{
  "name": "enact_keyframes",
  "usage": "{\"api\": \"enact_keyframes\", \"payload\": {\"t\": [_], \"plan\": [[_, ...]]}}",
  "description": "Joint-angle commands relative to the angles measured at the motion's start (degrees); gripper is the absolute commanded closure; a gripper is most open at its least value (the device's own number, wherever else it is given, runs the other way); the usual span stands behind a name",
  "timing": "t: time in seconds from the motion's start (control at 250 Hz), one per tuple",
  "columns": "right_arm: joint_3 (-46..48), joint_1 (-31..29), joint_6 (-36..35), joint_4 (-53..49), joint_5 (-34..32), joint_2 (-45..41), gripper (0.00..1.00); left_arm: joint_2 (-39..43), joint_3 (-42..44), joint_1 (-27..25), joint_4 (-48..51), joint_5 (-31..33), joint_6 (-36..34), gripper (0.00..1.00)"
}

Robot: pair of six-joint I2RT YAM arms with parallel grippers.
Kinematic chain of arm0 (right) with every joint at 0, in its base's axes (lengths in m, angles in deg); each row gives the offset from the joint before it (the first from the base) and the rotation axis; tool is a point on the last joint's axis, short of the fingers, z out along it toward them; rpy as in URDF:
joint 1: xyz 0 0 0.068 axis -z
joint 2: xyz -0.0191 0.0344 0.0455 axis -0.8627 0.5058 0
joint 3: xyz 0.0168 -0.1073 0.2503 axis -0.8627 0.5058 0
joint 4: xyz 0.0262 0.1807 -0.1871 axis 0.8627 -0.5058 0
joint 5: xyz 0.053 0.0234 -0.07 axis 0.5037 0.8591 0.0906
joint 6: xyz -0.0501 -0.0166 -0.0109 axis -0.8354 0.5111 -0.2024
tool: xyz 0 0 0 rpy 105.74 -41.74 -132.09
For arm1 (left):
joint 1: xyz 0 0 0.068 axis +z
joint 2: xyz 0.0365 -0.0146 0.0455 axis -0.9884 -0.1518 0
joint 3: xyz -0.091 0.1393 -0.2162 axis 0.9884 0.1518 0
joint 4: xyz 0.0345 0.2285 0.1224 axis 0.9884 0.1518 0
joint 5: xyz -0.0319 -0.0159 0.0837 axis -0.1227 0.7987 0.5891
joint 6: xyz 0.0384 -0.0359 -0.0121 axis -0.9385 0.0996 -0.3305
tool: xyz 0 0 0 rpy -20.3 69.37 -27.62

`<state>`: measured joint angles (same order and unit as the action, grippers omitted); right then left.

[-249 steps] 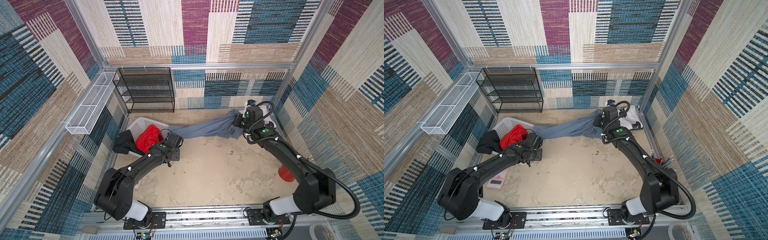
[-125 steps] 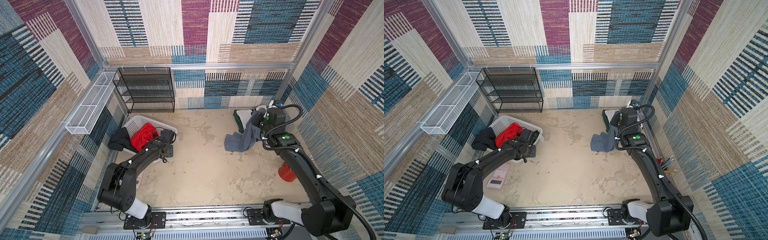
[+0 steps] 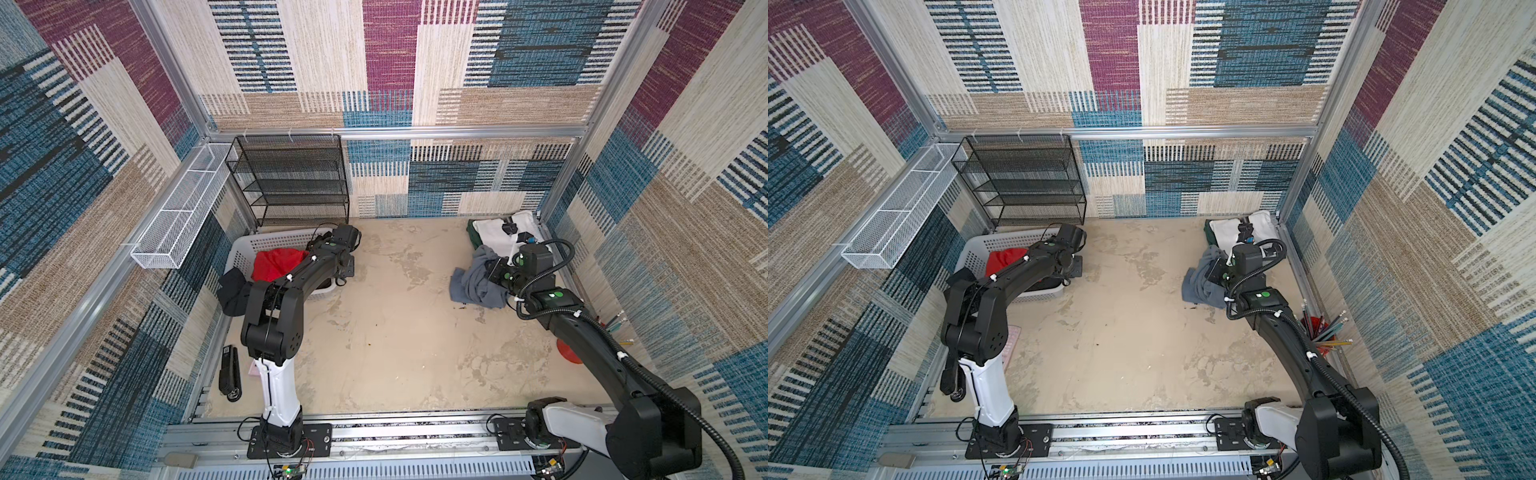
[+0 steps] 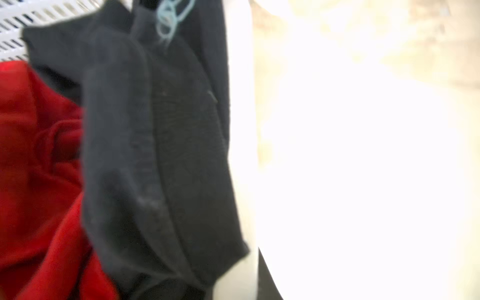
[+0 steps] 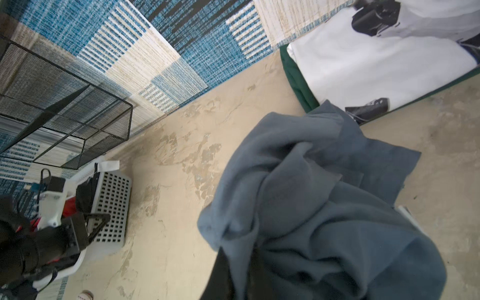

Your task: Fold and stack the t-shirts

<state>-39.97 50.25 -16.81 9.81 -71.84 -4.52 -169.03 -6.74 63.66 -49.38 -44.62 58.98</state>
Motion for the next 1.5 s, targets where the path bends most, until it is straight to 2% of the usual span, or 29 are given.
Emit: {"api": "enact_keyframes", "payload": {"t": [0.0,0.18,0.248,0.404,0.464,0.496,0.628,0.772,0.864,0.944,1.032,1.12,1.244,1.348,1.5], "plan": [[0.53,-0.04,-1.92,1.18,-1.31,-2.22,1.0,-1.91,-2.99,0.03,1.66,-0.67,-3.12,0.93],[2.13,-0.02,-1.46,1.07,-0.02,-3.72,1.0,-1.17,-2.65,0.05,-1.32,1.61,-7.53,0.93],[3.31,-0.03,-0.74,2.06,1.56,-3.33,1.0,-1.18,-3.21,0.1,-1.21,2.7,-9.1,0.85],[4.67,-0.04,0.66,3.08,4.17,-1.92,1.0,2.8,-0.95,-0.04,-2.03,5.11,-9.01,0.39],[4.84,-0.04,0.83,3.24,4.37,-1.85,1.0,6.88,1.9,-0.11,-4.2,5.33,-7.6,0.07],[4.92,-0.04,0.72,3.61,4.33,-1.96,1.0,9.42,3.61,-0.29,-5.63,5.2,-6.84,0.0],[4.71,-0.04,0.51,3.77,3.55,-1.43,1.0,17.8,7.71,-2.84,-8.96,1.58,-5.23,0.0],[1.63,0.02,0.07,2.64,3.0,-0.12,1.0,22.95,11.06,-9.95,-10.39,0.65,-4.4,0.0],[-2.12,0.05,-0.8,0.19,0.24,-0.27,1.0,25.29,14.85,-15.2,-14.46,0.21,-3.86,0.0],[-5.37,0.05,-1.6,-2.46,-3.28,-0.94,1.0,25.39,16.94,-17.86,-17.68,-4.24,-1.12,0.0],[-7.41,0.05,-2.28,-5.05,-7.05,-1.77,1.0,22.68,17.46,-20.01,-21.53,-9.61,1.22,0.03],[-6.81,0.13,-2.15,-5.93,-9.2,-2.72,0.97,17.42,13.77,-21.93,-21.06,-13.41,1.99,0.08],[-1.91,0.57,-0.25,-4.38,-8.27,-4.07,0.95,9.54,7.12,-24.15,-19.95,-18.25,2.65,0.15],[2.16,0.92,1.65,-3.86,-7.94,-4.44,0.97,2.89,1.45,-24.96,-18.34,-21.93,4.08,0.16],[8.16,1.46,3.89,-1.76,-7.54,-6.32,0.98,-5.46,-5.19,-25.39,-17.91,-23.97,3.96,0.16]]}}
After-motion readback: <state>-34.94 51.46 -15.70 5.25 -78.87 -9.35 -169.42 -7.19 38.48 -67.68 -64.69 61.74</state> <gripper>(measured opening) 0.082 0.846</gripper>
